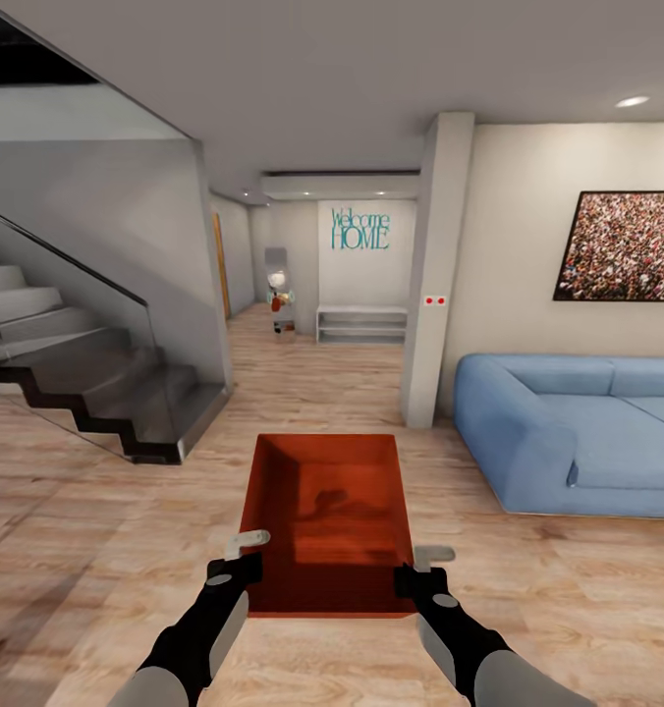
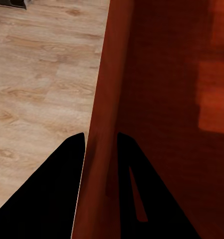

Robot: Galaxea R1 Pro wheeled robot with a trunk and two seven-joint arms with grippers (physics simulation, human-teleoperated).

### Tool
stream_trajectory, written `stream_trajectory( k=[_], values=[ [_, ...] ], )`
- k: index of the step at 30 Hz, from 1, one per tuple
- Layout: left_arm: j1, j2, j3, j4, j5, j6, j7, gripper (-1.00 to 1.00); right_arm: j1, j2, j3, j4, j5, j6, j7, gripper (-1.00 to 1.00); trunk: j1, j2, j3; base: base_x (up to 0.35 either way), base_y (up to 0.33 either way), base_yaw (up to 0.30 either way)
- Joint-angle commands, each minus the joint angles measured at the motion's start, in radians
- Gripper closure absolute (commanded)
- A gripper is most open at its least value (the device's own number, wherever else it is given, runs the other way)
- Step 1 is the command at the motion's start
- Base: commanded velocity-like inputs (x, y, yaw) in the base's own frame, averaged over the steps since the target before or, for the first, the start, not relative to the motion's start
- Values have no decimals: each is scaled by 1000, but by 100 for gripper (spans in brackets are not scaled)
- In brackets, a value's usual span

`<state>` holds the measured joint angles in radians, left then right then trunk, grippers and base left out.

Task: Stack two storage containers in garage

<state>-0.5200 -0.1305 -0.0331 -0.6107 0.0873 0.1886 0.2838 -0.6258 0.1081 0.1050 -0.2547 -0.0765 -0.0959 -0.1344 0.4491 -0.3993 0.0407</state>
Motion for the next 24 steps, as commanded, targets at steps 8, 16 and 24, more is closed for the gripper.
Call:
stream_trajectory(
  k=[8,16,24],
  values=[
    [-1,3,24,-2,6,5,11,100,0,-11,15,0,-9,-5,-7,100,1,-1,0,321,0,0],
    [-1,3,25,1,6,5,11,100,0,-11,15,0,-9,-7,-8,100,1,-1,0,321,0,0],
    [0,5,25,0,6,5,11,100,0,-11,15,0,-9,-7,-8,100,1,-1,0,321,0,0]
  ],
)
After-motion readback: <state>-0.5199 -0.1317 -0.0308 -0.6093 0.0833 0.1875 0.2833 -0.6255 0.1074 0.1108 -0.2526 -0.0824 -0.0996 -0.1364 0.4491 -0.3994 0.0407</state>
